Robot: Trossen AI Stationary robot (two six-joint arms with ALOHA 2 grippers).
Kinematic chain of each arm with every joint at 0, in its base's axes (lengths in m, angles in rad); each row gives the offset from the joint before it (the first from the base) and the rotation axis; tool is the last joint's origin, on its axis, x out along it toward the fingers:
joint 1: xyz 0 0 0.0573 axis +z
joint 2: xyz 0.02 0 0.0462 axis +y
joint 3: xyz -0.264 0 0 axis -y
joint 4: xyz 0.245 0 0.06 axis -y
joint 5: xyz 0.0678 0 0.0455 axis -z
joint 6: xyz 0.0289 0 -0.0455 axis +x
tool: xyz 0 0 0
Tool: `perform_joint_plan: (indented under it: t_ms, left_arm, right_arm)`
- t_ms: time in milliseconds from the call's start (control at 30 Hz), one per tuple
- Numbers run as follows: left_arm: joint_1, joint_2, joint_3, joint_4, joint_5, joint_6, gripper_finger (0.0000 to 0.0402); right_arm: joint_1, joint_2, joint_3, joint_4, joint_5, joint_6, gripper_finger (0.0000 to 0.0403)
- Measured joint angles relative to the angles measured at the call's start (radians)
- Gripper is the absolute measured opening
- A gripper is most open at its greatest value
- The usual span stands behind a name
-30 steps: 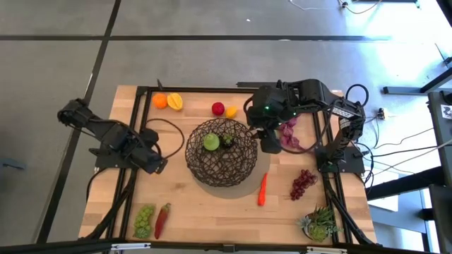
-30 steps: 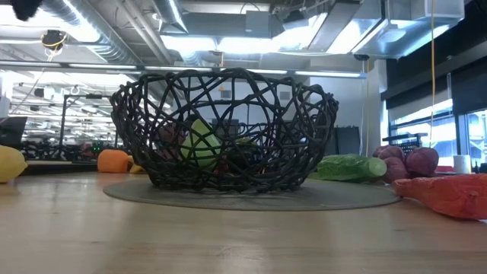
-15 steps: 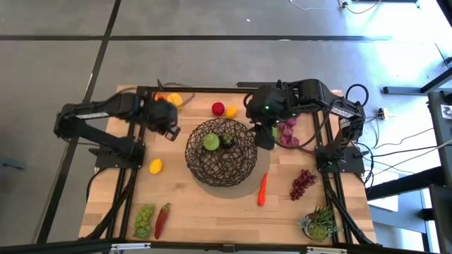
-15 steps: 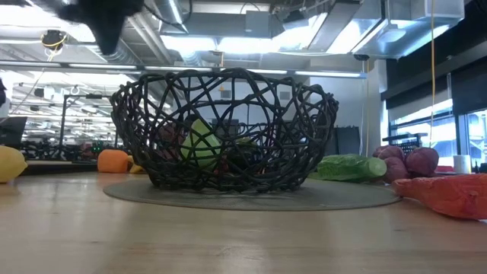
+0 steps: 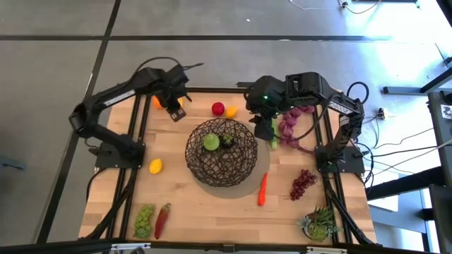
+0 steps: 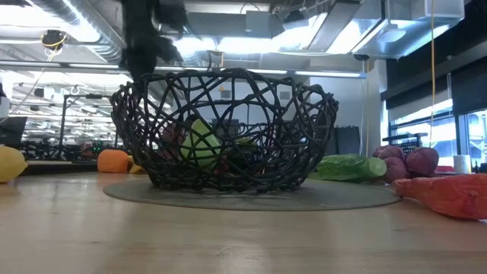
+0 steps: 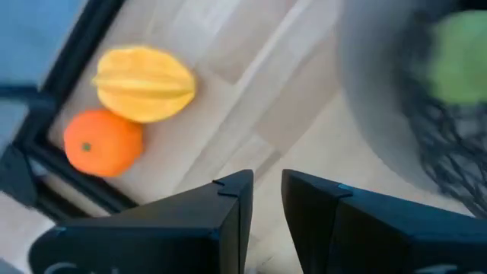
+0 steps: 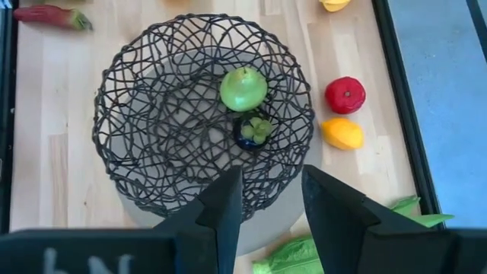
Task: Build produce basket
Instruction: Put the star fruit into the wire basket
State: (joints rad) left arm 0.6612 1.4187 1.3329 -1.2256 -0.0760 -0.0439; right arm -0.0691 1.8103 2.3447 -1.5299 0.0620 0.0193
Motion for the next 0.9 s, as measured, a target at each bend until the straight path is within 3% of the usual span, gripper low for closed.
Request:
perform_joint_plan:
  t_ms: [167,333,700,900]
  left_arm:
    - [0.105,0.144,0.0,0.029,0.0,-0.215,0.0061]
    - [0.17,0.236,0.0,0.148,0.0,-0.292,0.0061]
    - [0.281,0.265,0.0,0.183,-0.019,-0.577,0.0061]
    - [0.317,0.265,0.0,0.191,0.022,-0.686,0.0061]
  right_arm:
    - [-0.021,0.0,0.0,0.001,0.0,-0.005,0.0133]
    - [-0.041,0.0,0.0,0.006,-0.001,-0.036,0.0133]
    - [-0.06,0.0,0.0,0.039,-0.002,-0.058,0.0133]
    - [-0.06,0.0,0.0,0.047,-0.002,-0.086,0.0133]
